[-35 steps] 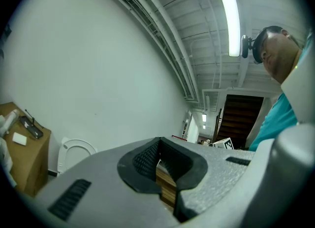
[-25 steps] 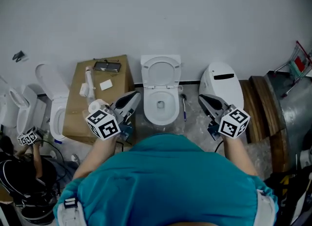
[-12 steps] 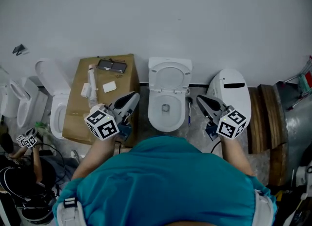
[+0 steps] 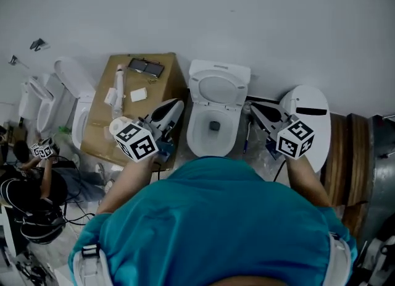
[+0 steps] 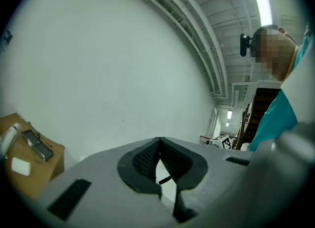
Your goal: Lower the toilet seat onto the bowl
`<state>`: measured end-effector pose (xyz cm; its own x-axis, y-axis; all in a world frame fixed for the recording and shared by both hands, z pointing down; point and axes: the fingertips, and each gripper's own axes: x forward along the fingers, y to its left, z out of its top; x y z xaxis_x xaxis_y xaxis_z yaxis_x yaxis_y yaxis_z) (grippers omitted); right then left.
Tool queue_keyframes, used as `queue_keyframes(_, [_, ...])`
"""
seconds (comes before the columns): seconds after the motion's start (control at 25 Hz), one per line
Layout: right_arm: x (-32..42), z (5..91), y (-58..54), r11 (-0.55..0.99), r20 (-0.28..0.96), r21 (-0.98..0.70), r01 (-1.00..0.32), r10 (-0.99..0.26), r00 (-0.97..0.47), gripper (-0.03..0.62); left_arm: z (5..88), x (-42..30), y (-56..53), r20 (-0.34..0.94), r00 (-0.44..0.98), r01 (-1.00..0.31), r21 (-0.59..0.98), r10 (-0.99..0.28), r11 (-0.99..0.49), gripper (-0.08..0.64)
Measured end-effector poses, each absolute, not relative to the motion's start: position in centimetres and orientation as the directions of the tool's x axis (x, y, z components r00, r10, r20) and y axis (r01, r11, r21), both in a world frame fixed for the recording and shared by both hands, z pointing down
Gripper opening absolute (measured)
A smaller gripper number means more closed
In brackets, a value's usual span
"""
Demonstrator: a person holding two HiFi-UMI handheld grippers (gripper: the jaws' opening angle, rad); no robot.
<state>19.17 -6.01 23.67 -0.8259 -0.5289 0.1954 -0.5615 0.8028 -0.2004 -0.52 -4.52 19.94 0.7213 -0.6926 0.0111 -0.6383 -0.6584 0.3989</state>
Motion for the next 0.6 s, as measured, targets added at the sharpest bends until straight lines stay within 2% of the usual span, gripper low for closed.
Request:
queue_keyframes(0.16, [18.8, 26.4, -9.4, 0.797, 0.239, -0.176, -0.578, -0.535, -0.81, -0.002, 21.5, -0.1, -6.7, 0.039, 0.736, -0.632, 0.399, -0.676, -0.664, 0.005])
queue_keyframes(0.44, [14.1, 30.3, -13.8, 0.734, 0.294, -0.178, -0.655, -0.596, -0.748, -0.002, 24.8, -3.8, -10.9, 0.084, 0.796, -0.572, 0.43, -0.6, -0.699, 0.005])
queue_keyframes(0.6, [11.9, 33.0, -16.1, 0.724, 0.352, -0.167, -0.669, -0.59, -0.726, -0.002, 26.2, -5.1, -13.6, 0.081, 0.81, -0.553, 0.435, -0.581, -0.71, 0.005])
